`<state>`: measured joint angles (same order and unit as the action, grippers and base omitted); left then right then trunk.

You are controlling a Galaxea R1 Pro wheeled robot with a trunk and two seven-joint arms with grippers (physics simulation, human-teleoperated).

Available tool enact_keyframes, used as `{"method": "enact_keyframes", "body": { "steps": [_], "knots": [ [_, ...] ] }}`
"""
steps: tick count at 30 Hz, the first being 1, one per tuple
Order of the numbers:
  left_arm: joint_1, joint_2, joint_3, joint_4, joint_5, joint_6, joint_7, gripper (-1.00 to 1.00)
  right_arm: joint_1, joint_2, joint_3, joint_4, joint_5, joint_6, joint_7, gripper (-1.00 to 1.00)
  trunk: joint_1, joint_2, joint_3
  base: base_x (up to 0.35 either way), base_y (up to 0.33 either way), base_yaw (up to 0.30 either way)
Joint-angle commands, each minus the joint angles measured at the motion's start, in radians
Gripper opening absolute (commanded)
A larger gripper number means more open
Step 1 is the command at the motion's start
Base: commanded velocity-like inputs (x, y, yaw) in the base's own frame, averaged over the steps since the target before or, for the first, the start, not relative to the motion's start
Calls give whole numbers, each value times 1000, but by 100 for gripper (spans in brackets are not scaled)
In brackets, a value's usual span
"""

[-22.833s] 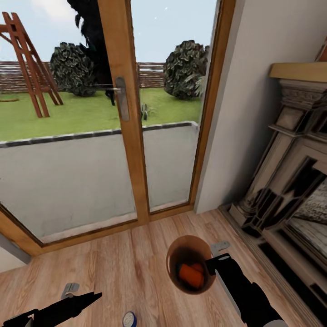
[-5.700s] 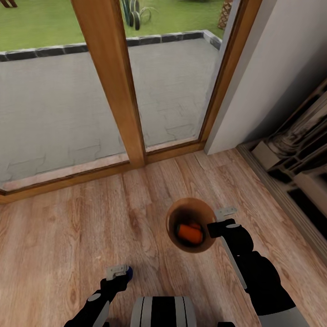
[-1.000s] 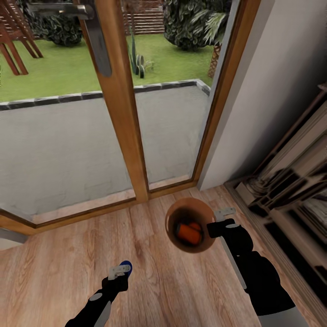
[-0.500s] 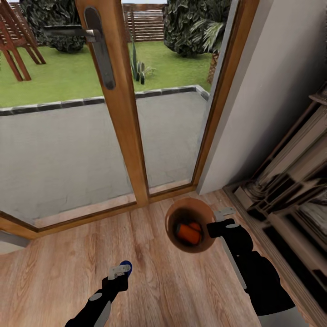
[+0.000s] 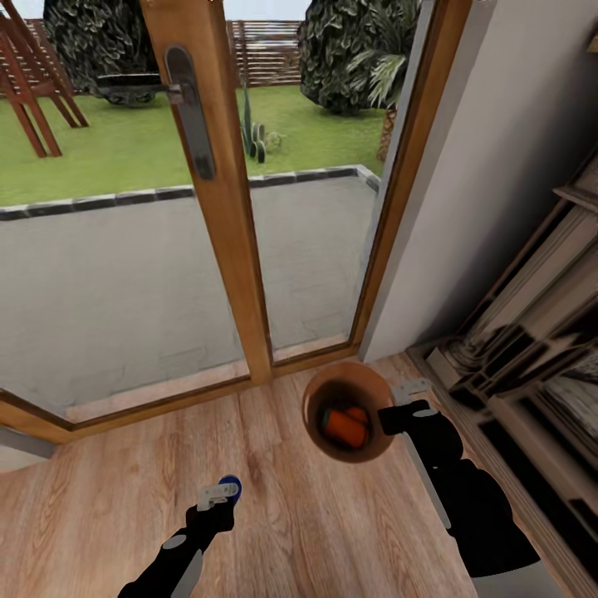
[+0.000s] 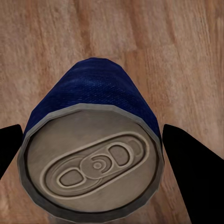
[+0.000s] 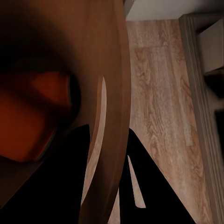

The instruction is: Put the three can of soda from the living room inside the tash can in the kitchen.

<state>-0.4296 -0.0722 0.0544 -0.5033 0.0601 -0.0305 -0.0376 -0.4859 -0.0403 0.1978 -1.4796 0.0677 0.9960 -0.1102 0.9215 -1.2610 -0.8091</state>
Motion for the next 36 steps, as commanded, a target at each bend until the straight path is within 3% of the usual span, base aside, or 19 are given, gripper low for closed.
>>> {"method": "enact_keyframes", "body": {
  "steps": [1,5,9,12,13,14,15,16,17,21,23,29,31,36],
  "knots": [
    [0,0,0,-1,0,0,-2,-100,0,0,0,0,-3,0,2,-100,0,0,1,0,0,0],
    [0,6,8,-63,4,3,-81,-100,0,-1,0,2,1,-1,1,-100,0,0,1,0,0,0],
    [0,32,12,-141,7,42,-230,-100,0,-1,0,5,3,-2,-1,-100,0,0,2,0,0,0],
    [0,89,35,-270,8,211,-476,-100,0,-1,0,22,5,-3,-3,-100,0,0,2,0,0,0],
    [0,96,45,-291,8,238,-522,-100,0,-1,0,27,5,-4,-4,-100,0,0,2,0,0,0],
    [0,107,74,-328,7,286,-610,-100,1,-1,0,40,6,-5,-5,-100,0,0,2,0,0,0],
    [0,122,129,-378,6,346,-719,-100,1,-1,0,64,8,-6,-7,-100,0,0,2,0,0,0],
    [0,126,145,-393,6,366,-748,-100,1,-1,0,73,8,-7,-7,-100,0,0,2,0,0,0],
    [0,140,181,-438,5,426,-815,-100,1,-1,0,105,8,-8,-8,-100,0,0,2,0,0,0],
    [0,191,210,-487,6,506,-938,-100,1,-1,0,172,9,-32,-9,-100,0,0,2,0,0,0],
    [0,216,216,-498,5,526,-1037,-100,0,-1,0,218,9,-59,-17,-100,0,0,2,0,0,0],
    [0,264,220,-503,7,542,-1195,-100,0,-1,0,284,8,-85,-49,-100,0,0,2,0,0,0],
    [0,268,218,-503,7,574,-1249,-100,0,0,1,291,8,-87,-53,-100,0,0,2,0,0,0],
    [0,261,212,-504,9,635,-1282,-100,0,1,2,294,8,-89,-55,-100,0,0,2,0,0,0]
  ]
}}
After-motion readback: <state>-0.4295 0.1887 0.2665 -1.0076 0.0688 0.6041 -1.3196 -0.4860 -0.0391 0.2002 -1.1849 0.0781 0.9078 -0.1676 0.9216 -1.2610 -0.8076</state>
